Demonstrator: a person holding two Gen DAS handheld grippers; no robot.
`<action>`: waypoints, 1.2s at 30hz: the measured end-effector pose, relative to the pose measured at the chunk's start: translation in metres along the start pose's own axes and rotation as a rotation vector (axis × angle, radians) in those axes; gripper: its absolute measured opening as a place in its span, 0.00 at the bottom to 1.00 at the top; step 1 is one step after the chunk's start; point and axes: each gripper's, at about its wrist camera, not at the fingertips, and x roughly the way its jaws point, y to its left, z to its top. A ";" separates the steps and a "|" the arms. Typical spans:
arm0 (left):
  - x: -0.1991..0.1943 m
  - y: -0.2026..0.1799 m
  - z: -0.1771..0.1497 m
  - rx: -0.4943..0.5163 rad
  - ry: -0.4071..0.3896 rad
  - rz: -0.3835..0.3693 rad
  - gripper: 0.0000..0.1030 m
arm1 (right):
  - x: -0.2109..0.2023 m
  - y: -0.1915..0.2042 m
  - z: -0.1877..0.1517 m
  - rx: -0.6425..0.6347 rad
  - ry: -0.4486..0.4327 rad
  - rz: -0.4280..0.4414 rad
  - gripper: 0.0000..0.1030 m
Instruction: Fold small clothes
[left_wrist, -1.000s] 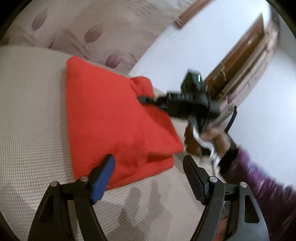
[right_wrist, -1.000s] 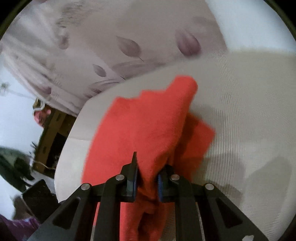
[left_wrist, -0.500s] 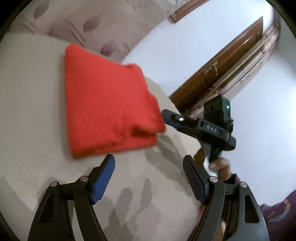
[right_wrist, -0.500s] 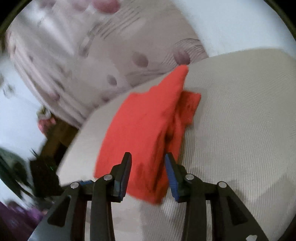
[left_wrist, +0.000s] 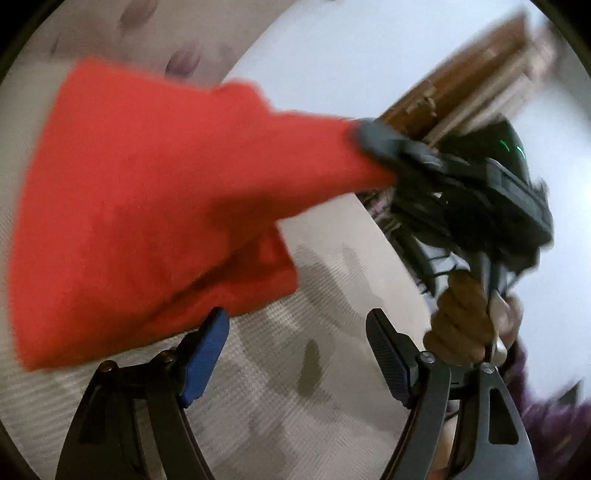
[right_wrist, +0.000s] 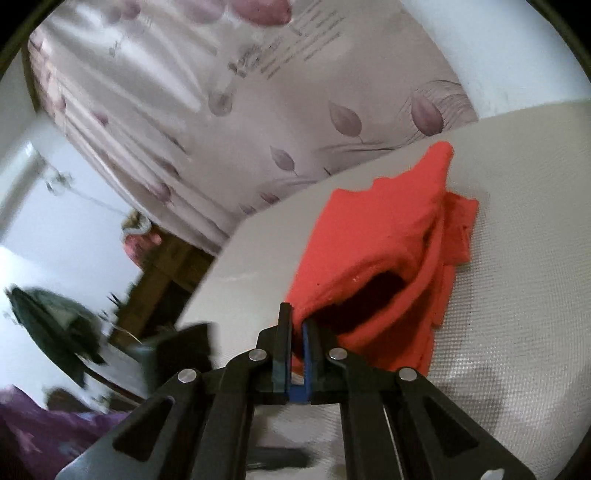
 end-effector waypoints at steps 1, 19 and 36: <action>-0.003 0.001 0.002 0.001 -0.029 0.004 0.74 | -0.003 -0.004 0.000 0.016 -0.005 0.008 0.06; -0.124 0.016 -0.037 -0.102 -0.320 0.243 0.74 | 0.018 -0.082 -0.053 0.253 0.086 0.001 0.08; -0.067 0.039 0.014 -0.002 -0.253 0.307 0.75 | 0.004 -0.027 0.012 0.015 -0.061 -0.103 0.10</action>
